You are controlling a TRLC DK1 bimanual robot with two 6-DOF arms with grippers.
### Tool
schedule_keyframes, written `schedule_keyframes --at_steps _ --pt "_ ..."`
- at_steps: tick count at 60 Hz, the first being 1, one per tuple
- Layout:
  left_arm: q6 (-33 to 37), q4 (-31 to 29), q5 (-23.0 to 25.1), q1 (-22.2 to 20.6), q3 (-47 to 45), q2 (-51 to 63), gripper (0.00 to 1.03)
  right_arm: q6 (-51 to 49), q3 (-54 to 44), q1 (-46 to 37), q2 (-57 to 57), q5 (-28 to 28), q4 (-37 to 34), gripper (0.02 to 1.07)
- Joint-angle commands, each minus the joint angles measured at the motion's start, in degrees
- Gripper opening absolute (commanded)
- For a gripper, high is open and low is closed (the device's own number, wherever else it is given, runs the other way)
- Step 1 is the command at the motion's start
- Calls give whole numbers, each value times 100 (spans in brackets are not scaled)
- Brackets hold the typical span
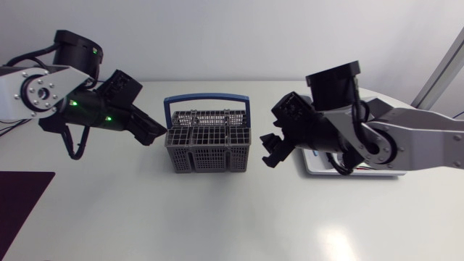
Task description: Unload the cutlery basket into the drawer organizer.
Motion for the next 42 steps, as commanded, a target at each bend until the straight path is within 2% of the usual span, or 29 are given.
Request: schedule_keyframes --at_steps 1,9,42 --pt "-113 -77 -18 8 -133 -487 98 -33 -249 -117 -419 111 -114 85" --pt "-307 -209 -18 96 -195 -988 98 -42 -425 -258 -999 181 -281 103" --pt "-632 -297 -18 536 -775 -2675 98 -33 -1005 -1111 -2810 322 -738 103"
